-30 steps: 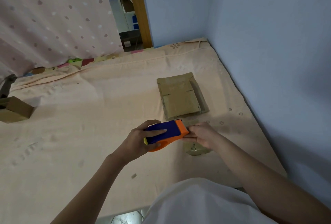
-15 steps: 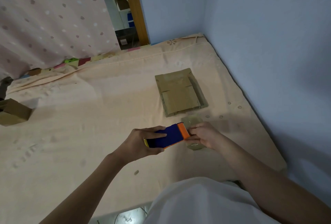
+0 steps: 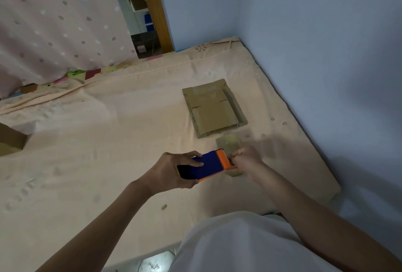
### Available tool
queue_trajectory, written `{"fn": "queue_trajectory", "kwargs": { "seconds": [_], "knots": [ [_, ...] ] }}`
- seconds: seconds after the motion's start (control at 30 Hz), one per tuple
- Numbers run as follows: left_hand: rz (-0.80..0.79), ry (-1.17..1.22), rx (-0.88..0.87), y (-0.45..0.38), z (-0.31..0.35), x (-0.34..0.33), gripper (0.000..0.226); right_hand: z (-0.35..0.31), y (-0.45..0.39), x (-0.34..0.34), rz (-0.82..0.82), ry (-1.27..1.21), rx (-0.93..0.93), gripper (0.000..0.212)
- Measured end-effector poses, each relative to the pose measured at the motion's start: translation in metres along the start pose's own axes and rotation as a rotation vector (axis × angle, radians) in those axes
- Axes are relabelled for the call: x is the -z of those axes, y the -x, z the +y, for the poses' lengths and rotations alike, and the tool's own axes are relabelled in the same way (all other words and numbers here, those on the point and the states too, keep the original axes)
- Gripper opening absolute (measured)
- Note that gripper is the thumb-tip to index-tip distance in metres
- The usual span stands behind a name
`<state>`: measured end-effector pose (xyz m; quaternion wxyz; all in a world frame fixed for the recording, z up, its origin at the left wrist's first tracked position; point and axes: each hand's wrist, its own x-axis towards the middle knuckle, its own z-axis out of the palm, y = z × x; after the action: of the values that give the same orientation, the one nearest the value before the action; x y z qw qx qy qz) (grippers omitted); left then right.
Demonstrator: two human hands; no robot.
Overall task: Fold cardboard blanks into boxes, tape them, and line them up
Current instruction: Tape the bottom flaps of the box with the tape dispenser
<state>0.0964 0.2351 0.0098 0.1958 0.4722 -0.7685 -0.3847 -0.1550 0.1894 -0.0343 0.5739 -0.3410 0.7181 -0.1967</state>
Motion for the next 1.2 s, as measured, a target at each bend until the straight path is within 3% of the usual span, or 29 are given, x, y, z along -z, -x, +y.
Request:
{"fn": "queue_trajectory", "kwargs": {
  "seconds": [0.2,0.4,0.5,0.77,1.2],
  "knots": [
    [-0.018,0.105,0.108,0.004,-0.008,0.013,0.047,0.007,-0.001,0.023,0.056,-0.069,0.048,0.008],
    [-0.057,0.135,0.086,0.000,-0.012,0.009,0.046,0.009,-0.002,0.029,0.102,-0.016,0.018,0.007],
    [-0.048,0.163,0.083,0.002,-0.017,0.006,0.045,0.013,-0.007,0.042,0.209,0.039,0.031,0.007],
    [-0.020,0.184,0.078,0.001,-0.034,-0.011,0.046,0.012,-0.008,0.044,0.273,0.236,0.147,0.021],
    [-0.071,0.168,0.109,-0.008,-0.048,-0.025,0.045,0.019,-0.012,0.048,0.314,0.420,0.168,0.012]
  ]
}}
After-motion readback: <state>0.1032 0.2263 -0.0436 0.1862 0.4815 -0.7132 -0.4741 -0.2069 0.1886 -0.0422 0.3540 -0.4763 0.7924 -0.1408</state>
